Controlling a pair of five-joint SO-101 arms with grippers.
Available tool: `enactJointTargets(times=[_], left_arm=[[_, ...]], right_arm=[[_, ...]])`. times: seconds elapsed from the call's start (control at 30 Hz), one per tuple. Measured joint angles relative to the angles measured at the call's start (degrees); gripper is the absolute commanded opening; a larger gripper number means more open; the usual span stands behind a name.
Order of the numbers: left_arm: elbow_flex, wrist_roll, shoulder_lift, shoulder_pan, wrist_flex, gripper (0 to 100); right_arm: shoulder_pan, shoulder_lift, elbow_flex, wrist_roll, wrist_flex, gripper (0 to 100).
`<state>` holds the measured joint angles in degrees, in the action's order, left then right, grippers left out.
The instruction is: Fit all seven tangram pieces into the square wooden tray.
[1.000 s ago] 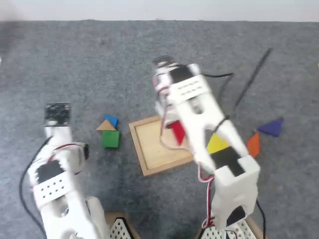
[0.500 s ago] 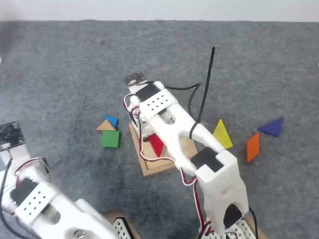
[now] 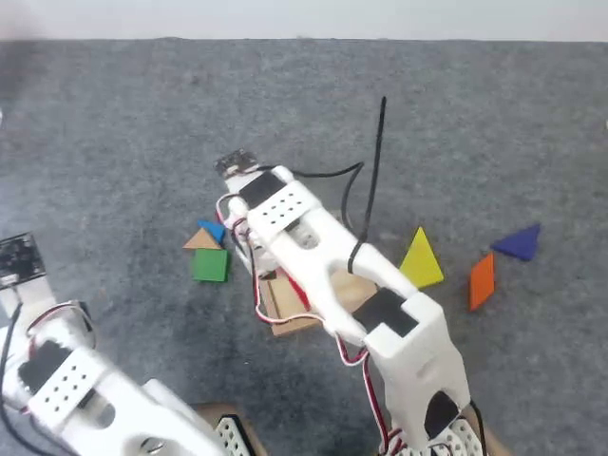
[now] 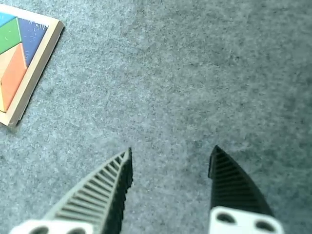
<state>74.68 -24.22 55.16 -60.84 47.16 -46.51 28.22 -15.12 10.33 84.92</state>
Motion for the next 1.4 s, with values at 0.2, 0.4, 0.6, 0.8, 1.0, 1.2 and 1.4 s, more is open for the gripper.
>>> enactJointTargets(times=[0.2, 0.4, 0.6, 0.8, 1.0, 1.2, 1.4], left_arm=[[0.0, 0.0, 0.0, 0.0, 1.05, 25], [-5.63, 0.0, 0.0, 2.55, 10.02, 25], [-20.22, 1.49, 0.0, 12.04, 27.43, 25], [-40.97, 6.33, 0.09, 18.2, 39.82, 25], [-54.42, 7.47, 0.09, 14.68, 37.71, 25], [-58.99, 7.65, -8.97, 4.92, 30.07, 25], [-57.41, 5.45, -15.65, 4.4, 34.73, 25]], right_arm=[[0.44, -6.51, 0.0, -1.23, 3.16, 38.1], [12.66, -21.27, 0.0, -8.62, 8.26, 38.0], [26.29, -39.74, 3.96, -15.03, 12.4, 38.0], [27.25, -53.1, 27.52, -17.23, -1.76, 38.0], [27.34, -56.79, 54.59, -18.99, -24.26, 38.0], [27.43, -53.71, 59.16, -18.99, -29.27, 38.0], [27.6, -52.4, 59.78, -18.99, -31.03, 38.0]])
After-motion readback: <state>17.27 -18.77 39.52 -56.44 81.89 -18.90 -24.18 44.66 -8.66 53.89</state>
